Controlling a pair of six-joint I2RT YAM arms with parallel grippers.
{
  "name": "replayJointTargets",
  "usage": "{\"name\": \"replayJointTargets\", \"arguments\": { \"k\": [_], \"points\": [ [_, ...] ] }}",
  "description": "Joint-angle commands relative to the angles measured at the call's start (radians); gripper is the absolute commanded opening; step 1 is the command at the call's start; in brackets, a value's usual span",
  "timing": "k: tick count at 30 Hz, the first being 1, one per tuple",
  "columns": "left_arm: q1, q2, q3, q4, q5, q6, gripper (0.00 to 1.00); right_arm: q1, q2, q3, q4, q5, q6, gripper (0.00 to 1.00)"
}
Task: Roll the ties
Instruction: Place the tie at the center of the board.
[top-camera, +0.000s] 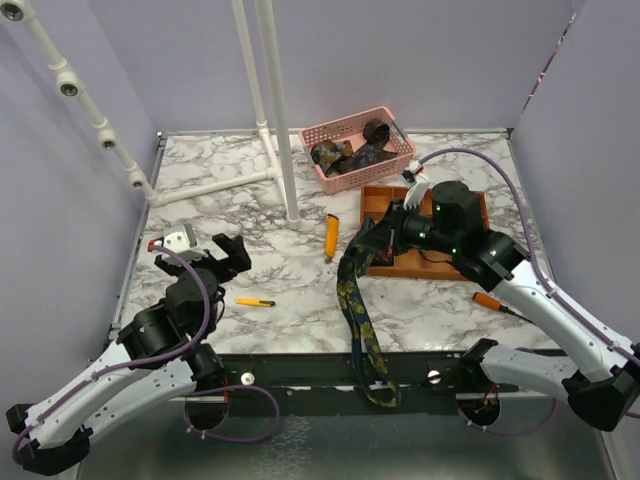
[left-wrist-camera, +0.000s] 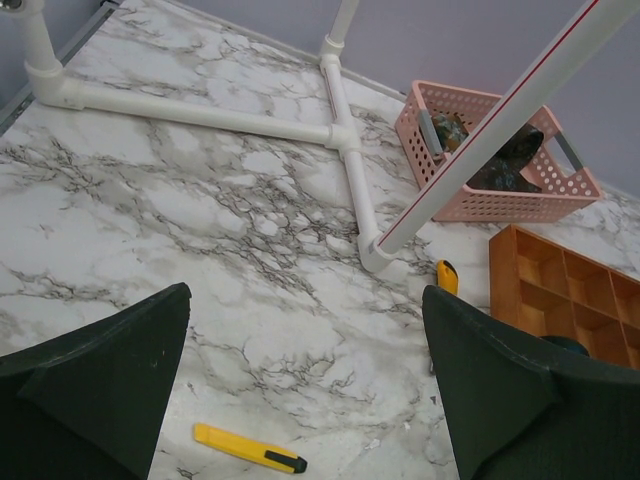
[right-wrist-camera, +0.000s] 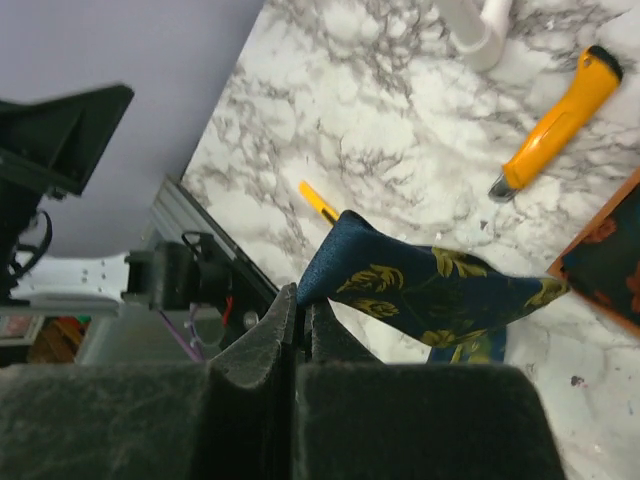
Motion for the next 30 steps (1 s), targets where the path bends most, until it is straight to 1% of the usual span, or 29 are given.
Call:
{"name": "replayJointTargets", "arguments": {
  "k": [1,4,6,8,10,11,13,16,18,21,23,24,25,27,28,30],
  "points": [
    [-0.004,0.024,-0.004,-0.005,-0.013,-0.006,0.99,0.163,-0.07,0.026,0.009,0.25,-0.056,0.0],
    [-0.004,0.039,0.001,-0.005,-0.009,-0.006,0.99,0.283,-0.022,0.077,-0.036,0.364,-0.087,0.0],
    [-0.004,0.037,0.002,-0.005,-0.009,-0.006,0.99,0.39,0.042,0.139,-0.08,0.475,-0.111,0.0],
    [-0.004,0.027,0.002,-0.006,-0.015,-0.007,0.99,0.479,0.137,0.218,-0.139,0.554,-0.133,0.0],
    [-0.004,0.003,0.001,-0.01,-0.028,-0.012,0.99,0.536,0.252,0.306,-0.216,0.602,-0.142,0.0],
    [-0.004,-0.011,-0.002,-0.011,-0.034,-0.015,0.99,0.548,0.299,0.34,-0.236,0.614,-0.134,0.0],
    [-0.004,-0.043,-0.006,-0.014,-0.044,-0.021,0.99,0.55,0.345,0.347,-0.212,0.609,-0.121,0.0],
    [-0.004,-0.096,-0.015,-0.014,-0.045,-0.024,0.99,0.55,0.356,0.322,-0.145,0.621,-0.083,0.0],
    [-0.006,-0.123,-0.021,-0.014,-0.039,-0.026,0.99,0.548,0.36,0.318,-0.15,0.667,-0.045,0.0],
    [-0.012,-0.134,-0.022,-0.012,-0.037,-0.024,0.99,0.504,0.322,0.269,-0.179,0.725,0.056,0.0],
    [-0.017,-0.125,-0.017,-0.011,-0.02,-0.02,0.99,0.442,0.242,0.178,-0.162,0.724,0.151,0.0],
    [-0.019,-0.113,-0.014,-0.002,0.013,-0.006,0.99,0.407,0.184,0.12,-0.144,0.722,0.193,0.0],
    [-0.022,-0.098,-0.012,0.017,0.067,0.021,0.99,0.372,0.124,0.064,-0.129,0.724,0.233,0.0],
    [-0.027,-0.033,-0.002,0.055,0.229,0.069,0.99,0.313,0.006,-0.046,-0.133,0.766,0.312,0.0],
    [-0.028,0.017,0.007,0.059,0.298,0.064,0.99,0.289,-0.047,-0.077,-0.15,0.797,0.347,0.0],
    [-0.028,0.171,0.028,0.055,0.432,0.03,0.99,0.27,-0.143,-0.118,-0.205,0.878,0.399,0.0]
  ]
}}
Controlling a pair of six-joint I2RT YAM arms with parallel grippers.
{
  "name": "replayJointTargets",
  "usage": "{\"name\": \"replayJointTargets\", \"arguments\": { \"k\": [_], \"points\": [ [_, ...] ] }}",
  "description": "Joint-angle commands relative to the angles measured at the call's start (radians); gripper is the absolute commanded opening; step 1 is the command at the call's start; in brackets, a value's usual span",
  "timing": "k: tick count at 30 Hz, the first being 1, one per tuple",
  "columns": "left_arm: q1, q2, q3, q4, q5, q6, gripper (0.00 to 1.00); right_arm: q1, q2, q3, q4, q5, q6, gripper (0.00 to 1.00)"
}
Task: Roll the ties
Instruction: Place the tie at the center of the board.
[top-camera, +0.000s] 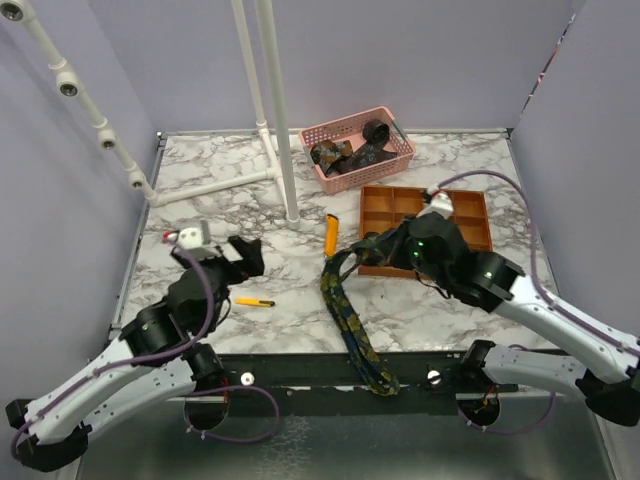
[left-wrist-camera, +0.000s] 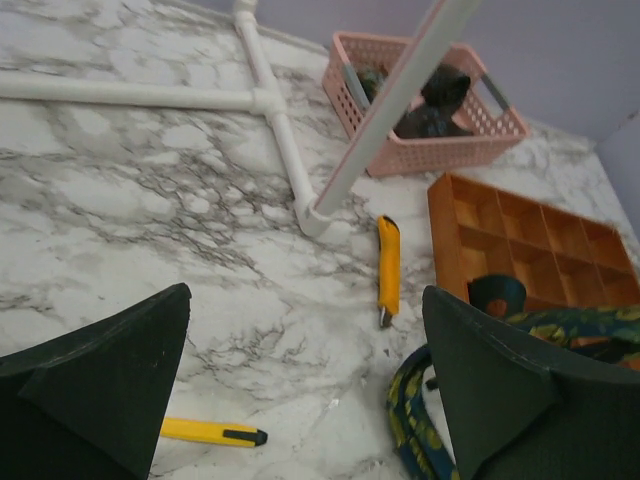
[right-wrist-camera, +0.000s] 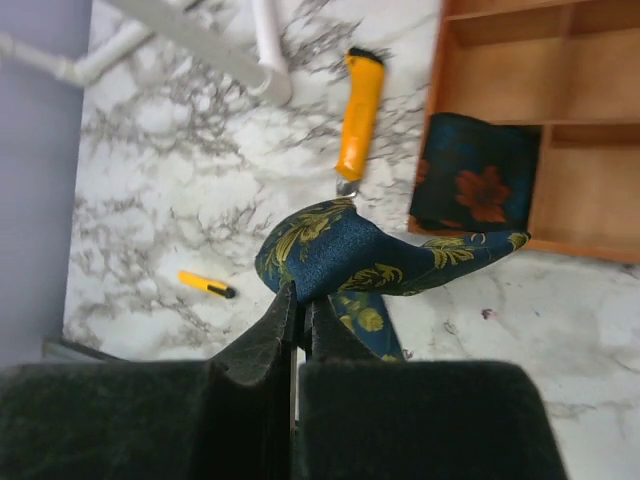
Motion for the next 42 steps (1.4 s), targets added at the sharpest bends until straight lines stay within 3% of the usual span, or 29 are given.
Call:
{"name": "replayJointTargets", "arguments": {
  "k": [1,3,7,10,13,18,21,23,27,38,40,42],
  "points": [
    [-0.01,0.269,0.03,0.03,0.406,-0.025,0.99,-0.037,-0.213,-0.083,-0.105,0.199,0.204,0.0],
    [-0.023,0.311,-0.019,0.085,0.486,-0.119,0.99,-0.041,-0.271,-0.097,-0.176,0.26,0.254,0.0],
    [-0.084,0.226,-0.185,0.223,0.56,-0.282,0.99,-0.041,-0.342,-0.113,-0.264,0.315,0.305,0.0],
    [-0.159,0.229,-0.251,0.249,0.594,-0.333,0.99,-0.041,-0.352,-0.108,-0.336,0.354,0.331,0.0],
    [-0.315,0.322,-0.246,0.25,0.546,-0.366,0.99,-0.041,-0.373,-0.104,-0.443,0.414,0.423,0.0],
    [-0.721,0.59,-0.114,0.248,0.236,-0.373,0.99,-0.042,-0.499,-0.143,-0.461,0.473,0.455,0.02],
    [-0.826,0.766,-0.007,0.243,0.194,-0.335,0.99,-0.041,-0.496,-0.107,-0.438,0.447,0.384,0.4],
    [-0.839,0.842,0.036,0.24,0.206,-0.336,0.99,-0.042,-0.455,-0.056,-0.45,0.425,0.354,0.62],
    [-0.839,0.947,0.1,0.24,0.239,-0.333,0.99,-0.041,-0.4,0.016,-0.443,0.378,0.286,0.9],
    [-0.801,1.243,0.233,0.237,0.328,-0.288,0.98,-0.041,-0.399,-0.026,-0.345,0.281,0.223,0.94],
    [-0.789,1.281,0.233,0.232,0.339,-0.298,0.93,-0.041,-0.4,-0.031,-0.339,0.272,0.22,0.94],
    [-0.786,1.298,0.229,0.228,0.337,-0.309,0.81,-0.042,-0.402,-0.034,-0.333,0.261,0.215,0.94]
  ]
}}
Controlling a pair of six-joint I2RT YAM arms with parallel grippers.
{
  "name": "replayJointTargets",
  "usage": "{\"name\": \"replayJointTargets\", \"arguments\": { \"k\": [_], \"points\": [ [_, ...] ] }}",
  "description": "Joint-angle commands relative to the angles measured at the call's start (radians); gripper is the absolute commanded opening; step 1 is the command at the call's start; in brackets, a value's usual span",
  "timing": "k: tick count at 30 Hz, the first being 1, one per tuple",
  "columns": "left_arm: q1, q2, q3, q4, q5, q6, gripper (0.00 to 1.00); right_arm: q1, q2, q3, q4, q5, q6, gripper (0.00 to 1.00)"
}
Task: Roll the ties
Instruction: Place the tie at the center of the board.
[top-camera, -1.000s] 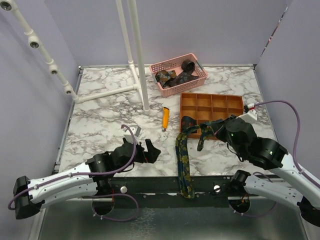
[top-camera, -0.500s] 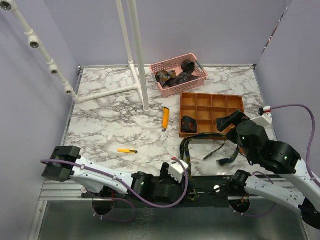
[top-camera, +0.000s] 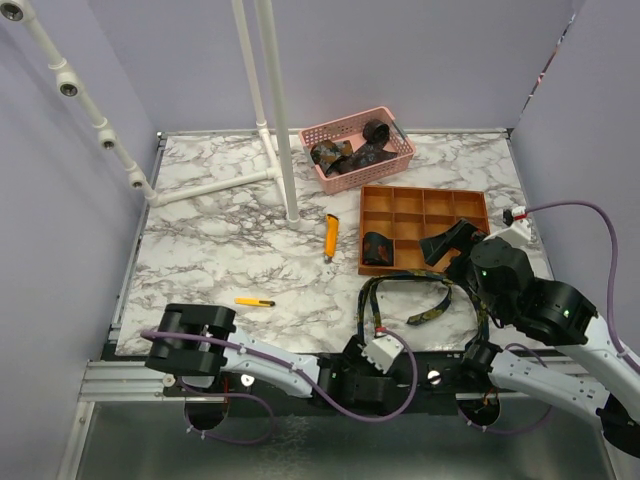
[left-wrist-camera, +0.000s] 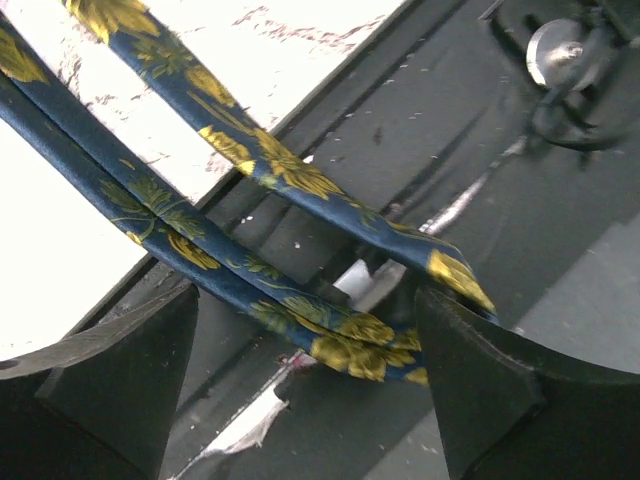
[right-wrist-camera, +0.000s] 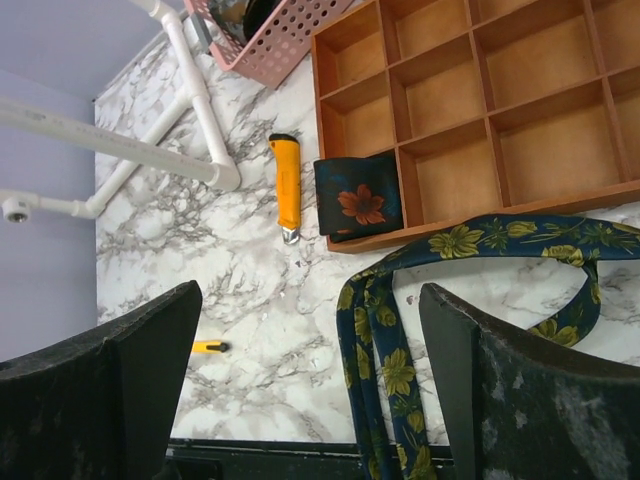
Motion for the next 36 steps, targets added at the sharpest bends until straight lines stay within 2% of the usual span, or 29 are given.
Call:
{"name": "replayJointTargets", "arguments": {
  "k": [1,4,5,8,12,15,16,18,20,21,22,23,24,25,27,28,33,36],
  "points": [
    [0.019,0.039,0.008,-0.029,0.018,-0.014,0.73,-0.001,-0.005,-0.016,0.035,-0.04,-0.029,0.94],
    [0.031,-0.016,-0.039,-0.086,-0.027,-0.062,0.49,-0.001,-0.016,-0.019,0.036,-0.047,-0.039,0.94],
    [0.039,-0.056,-0.064,-0.108,-0.046,-0.086,0.44,0.0,-0.02,-0.024,0.038,-0.05,-0.043,0.94],
    [0.08,-0.216,-0.166,-0.184,-0.103,-0.169,0.36,-0.001,-0.028,-0.042,0.046,-0.056,-0.05,0.94],
    [0.213,-0.448,-0.255,-0.348,-0.168,-0.294,0.29,-0.001,-0.035,-0.097,0.088,-0.072,-0.06,0.94],
    [0.307,-0.616,-0.262,-0.542,-0.285,-0.425,0.34,-0.001,-0.026,-0.132,0.132,-0.09,-0.08,0.94],
    [0.333,-0.665,-0.256,-0.586,-0.321,-0.433,0.34,-0.001,-0.017,-0.145,0.147,-0.097,-0.089,0.94],
    [0.388,-0.74,-0.229,-0.66,-0.373,-0.439,0.41,-0.001,0.001,-0.164,0.172,-0.108,-0.103,0.94],
    [0.405,-0.791,-0.191,-0.682,-0.357,-0.401,0.61,-0.001,0.027,-0.183,0.202,-0.13,-0.122,0.94],
    [0.407,-0.801,-0.182,-0.644,-0.291,-0.355,0.74,-0.002,0.04,-0.189,0.218,-0.145,-0.137,0.94],
    [0.404,-0.797,-0.186,-0.571,-0.196,-0.283,0.94,-0.001,0.057,-0.194,0.226,-0.155,-0.151,0.94],
    [0.395,-0.768,-0.196,-0.494,-0.077,-0.242,0.98,0.0,0.072,-0.196,0.233,-0.158,-0.158,0.94],
    [0.361,-0.721,-0.204,-0.432,0.012,-0.225,0.99,-0.001,0.087,-0.195,0.234,-0.157,-0.165,0.94],
    [0.275,-0.665,-0.202,-0.393,0.033,-0.24,0.99,-0.001,0.099,-0.193,0.236,-0.154,-0.17,0.94],
    [0.082,-0.547,-0.156,-0.378,-0.073,-0.292,0.99,0.0,0.114,-0.19,0.246,-0.151,-0.187,0.94],
    [0.045,-0.487,-0.115,-0.373,-0.088,-0.297,0.99,0.0,0.117,-0.191,0.256,-0.151,-0.195,0.94],
    [0.029,-0.277,-0.046,-0.236,-0.001,-0.213,0.99,-0.001,0.139,-0.181,0.277,-0.151,-0.218,0.94],
    [0.03,-0.186,-0.022,-0.206,0.038,-0.187,0.99,-0.001,0.138,-0.179,0.273,-0.154,-0.217,0.94]
  ]
}}
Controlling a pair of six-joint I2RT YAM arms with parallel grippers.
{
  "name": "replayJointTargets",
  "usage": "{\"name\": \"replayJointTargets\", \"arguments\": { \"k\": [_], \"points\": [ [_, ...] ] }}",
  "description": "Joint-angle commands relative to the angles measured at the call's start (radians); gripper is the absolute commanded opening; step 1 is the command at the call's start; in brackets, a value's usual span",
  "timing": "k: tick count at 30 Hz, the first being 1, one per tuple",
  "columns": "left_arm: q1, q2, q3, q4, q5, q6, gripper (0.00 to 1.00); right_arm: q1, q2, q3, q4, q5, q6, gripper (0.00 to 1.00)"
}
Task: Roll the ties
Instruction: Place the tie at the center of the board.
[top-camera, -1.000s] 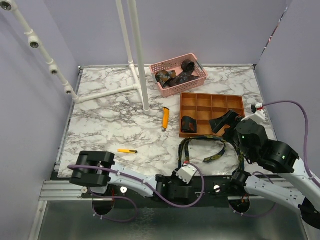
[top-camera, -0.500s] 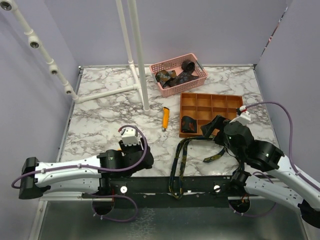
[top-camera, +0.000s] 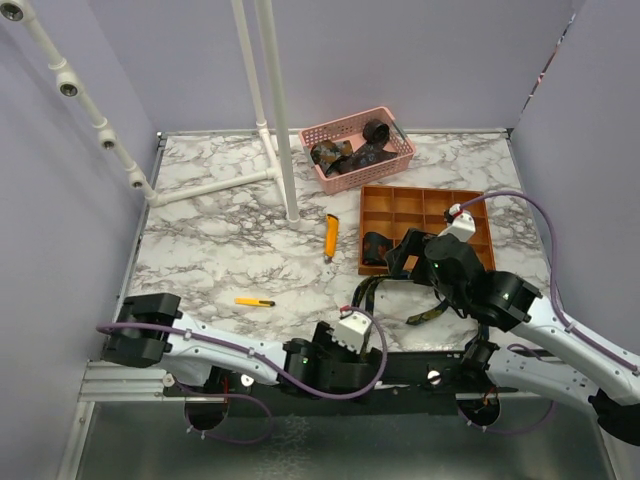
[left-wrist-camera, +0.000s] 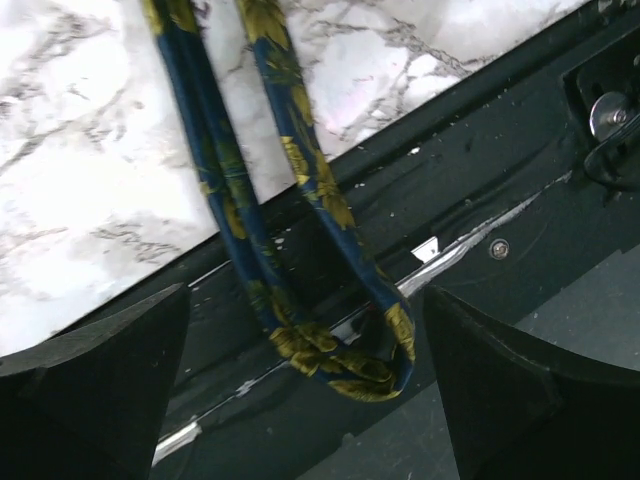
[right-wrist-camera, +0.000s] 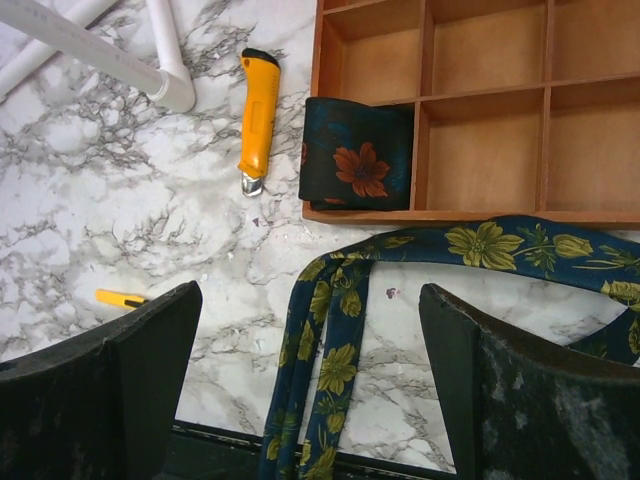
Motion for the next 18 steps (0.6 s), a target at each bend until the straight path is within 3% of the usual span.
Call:
{"name": "replayJointTargets", "arguments": {
  "k": [1,6,10,13,18],
  "points": [
    [0.0,0.104,0.044,0.097,0.093,0.063,0.99,-0.001,0.0,0.001,0.019,-0.016,-0.028,0.94],
    [0.004,0.182,0.033,0.149,0.156,0.088,0.99,-0.001,-0.019,-0.016,0.011,-0.016,-0.024,0.94],
    [0.019,0.215,-0.036,0.135,0.163,0.011,0.96,0.0,-0.024,-0.023,0.006,-0.026,-0.014,0.94],
    [0.034,0.154,-0.115,0.118,0.125,-0.055,0.8,0.0,-0.031,-0.029,0.006,-0.026,-0.014,0.94],
    [0.101,0.009,-0.168,0.014,0.018,-0.105,0.4,-0.001,-0.021,-0.038,0.019,-0.023,-0.021,0.94]
  ]
}}
